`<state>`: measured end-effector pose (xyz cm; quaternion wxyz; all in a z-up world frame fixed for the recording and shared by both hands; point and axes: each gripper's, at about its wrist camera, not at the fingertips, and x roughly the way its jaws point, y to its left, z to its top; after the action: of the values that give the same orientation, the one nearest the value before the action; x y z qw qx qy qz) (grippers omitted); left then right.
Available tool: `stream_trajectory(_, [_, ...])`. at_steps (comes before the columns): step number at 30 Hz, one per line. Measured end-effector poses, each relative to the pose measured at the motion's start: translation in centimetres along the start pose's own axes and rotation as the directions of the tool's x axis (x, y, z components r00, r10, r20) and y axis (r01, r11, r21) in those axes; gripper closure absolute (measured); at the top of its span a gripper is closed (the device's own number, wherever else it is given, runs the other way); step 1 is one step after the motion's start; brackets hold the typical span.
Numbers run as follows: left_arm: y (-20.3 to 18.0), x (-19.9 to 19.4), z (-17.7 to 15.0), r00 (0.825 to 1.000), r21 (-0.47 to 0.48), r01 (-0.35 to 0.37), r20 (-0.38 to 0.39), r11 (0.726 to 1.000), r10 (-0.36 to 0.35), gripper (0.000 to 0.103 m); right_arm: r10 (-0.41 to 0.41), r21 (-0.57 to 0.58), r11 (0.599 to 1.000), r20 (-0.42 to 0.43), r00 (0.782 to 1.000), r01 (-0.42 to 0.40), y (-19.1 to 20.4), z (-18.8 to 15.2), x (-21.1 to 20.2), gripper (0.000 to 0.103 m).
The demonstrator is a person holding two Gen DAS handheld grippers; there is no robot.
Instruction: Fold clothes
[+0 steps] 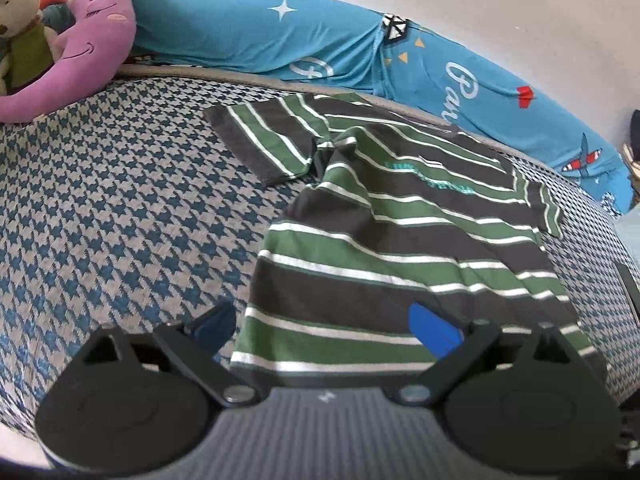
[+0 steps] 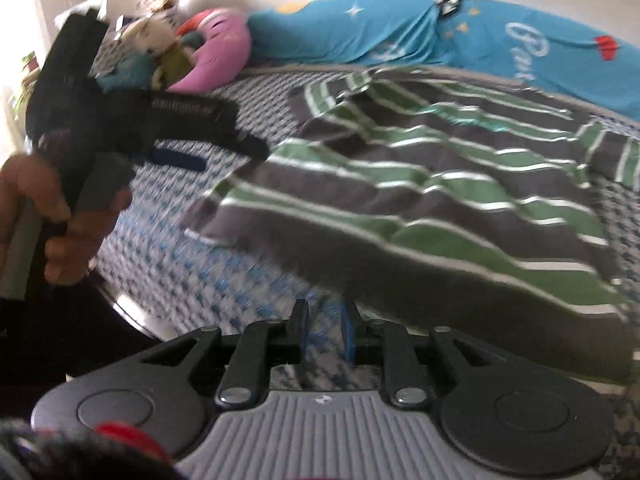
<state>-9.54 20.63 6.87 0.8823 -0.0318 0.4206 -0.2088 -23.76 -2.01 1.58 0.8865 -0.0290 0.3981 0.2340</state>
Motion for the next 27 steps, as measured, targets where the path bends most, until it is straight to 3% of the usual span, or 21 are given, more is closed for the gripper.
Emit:
stream_trajectory(7, [-0.4, -0.4, -0.7, 1.000, 0.010, 0.014, -0.022, 1.000, -0.014, 0.005, 0.007, -0.005, 1.000, -0.027, 1.000, -0.007, 0.7, -0.1, 2.1, 0.085])
stream_trajectory(13, [-0.4, -1.0, -1.8, 0.999, 0.029, 0.017, -0.050, 0.999, -0.016, 0.005, -0.038, -0.026, 0.999, 0.039, 0.999, 0.039, 1.0, 0.7, 2.1, 0.085])
stream_trajectory(19, [-1.1, -2.0, -3.4, 0.996, 0.091, 0.050, -0.075, 0.995, -0.043, 0.005, -0.064, 0.042, 0.997, 0.101, 0.993, 0.060, -0.5, 2.3, 2.0, 0.085])
stream_trajectory(24, [-1.5, -1.5, -4.4, 0.994, 0.135, 0.029, -0.109, 0.990, -0.015, 0.005, -0.053, 0.072, 0.996, 0.095, 0.994, 0.046, -1.1, 2.5, 1.4, 0.085])
stream_trajectory(27, [-1.6, -1.2, -4.9, 0.992, 0.160, 0.015, -0.128, 0.987, 0.006, 0.005, -0.059, 0.029, 0.998, 0.067, 0.996, 0.057, -0.8, 1.9, 0.9, 0.085])
